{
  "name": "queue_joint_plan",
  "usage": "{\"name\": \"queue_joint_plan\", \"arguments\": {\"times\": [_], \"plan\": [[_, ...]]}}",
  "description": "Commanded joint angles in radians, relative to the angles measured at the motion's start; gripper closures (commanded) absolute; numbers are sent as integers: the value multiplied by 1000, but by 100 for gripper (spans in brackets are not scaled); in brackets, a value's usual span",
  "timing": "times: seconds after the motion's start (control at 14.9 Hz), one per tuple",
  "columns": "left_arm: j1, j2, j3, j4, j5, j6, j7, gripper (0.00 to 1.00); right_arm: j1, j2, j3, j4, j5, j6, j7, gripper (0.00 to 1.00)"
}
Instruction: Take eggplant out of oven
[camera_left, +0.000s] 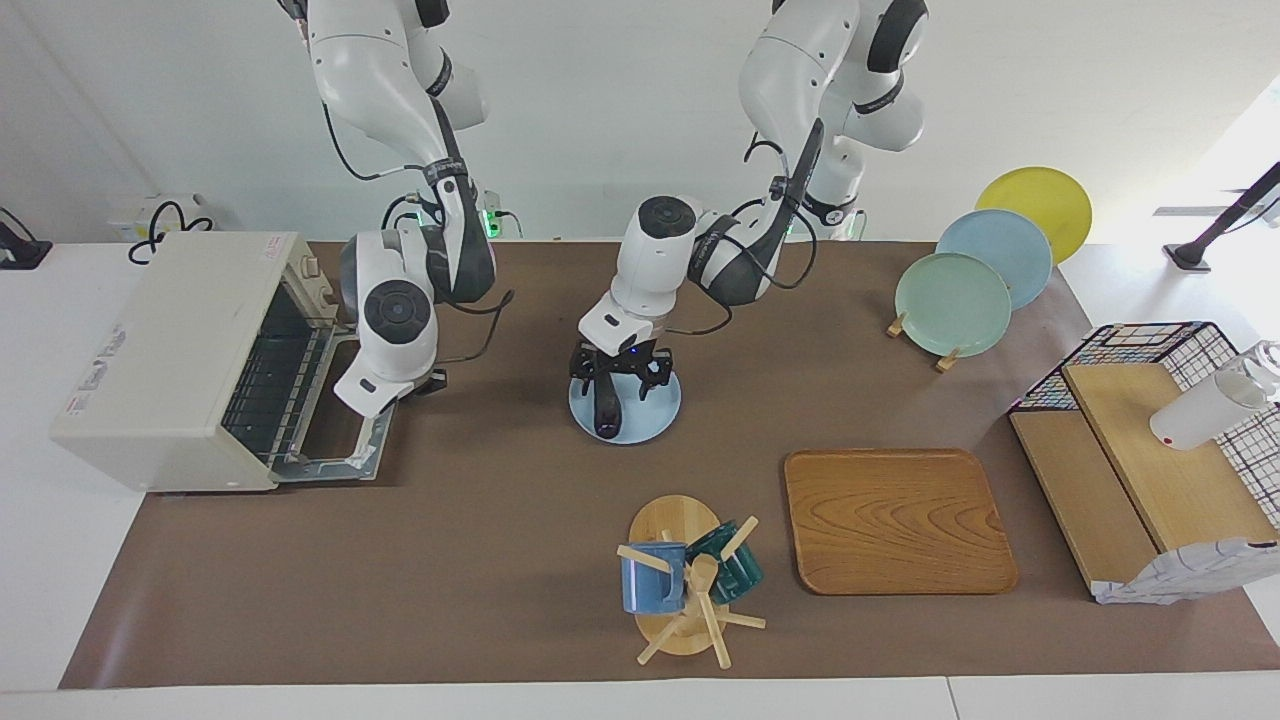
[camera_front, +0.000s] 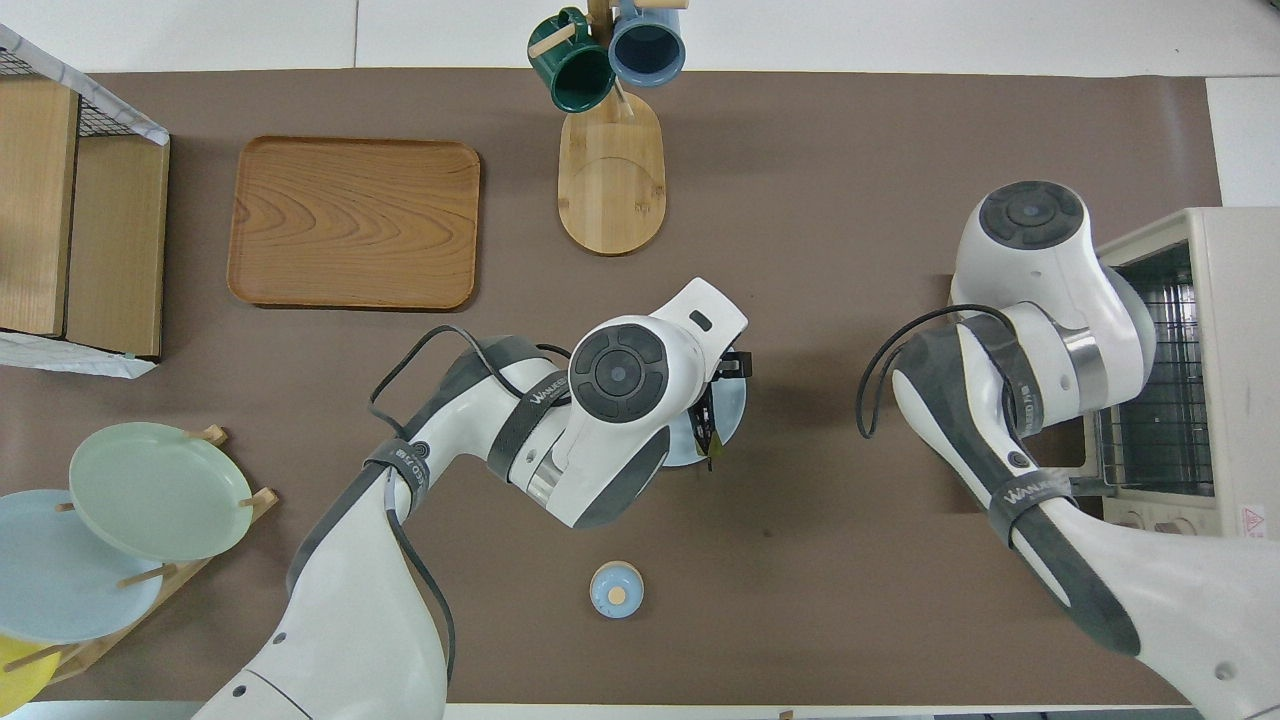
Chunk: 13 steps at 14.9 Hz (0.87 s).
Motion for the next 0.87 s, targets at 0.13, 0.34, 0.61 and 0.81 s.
{"name": "queue_joint_plan", "arguments": {"times": [0.13,0.34,0.61,0.81], "plan": [[-19,13,17,-11,3,38,-11,0,-151,-149,-13,25,-57,-83,-217,100],[-28,12,19,-42,3,58,-12,0,-196,-184,-13,26,-49,-115,-283,100],[-29,10,19,-53,3,73,-12,0,-191,-227,-10,159,143,-263,-276,82],[-28,10,17,-53,3,73,-12,18,-185,-227,-5,314,219,-370,-274,53]]}}
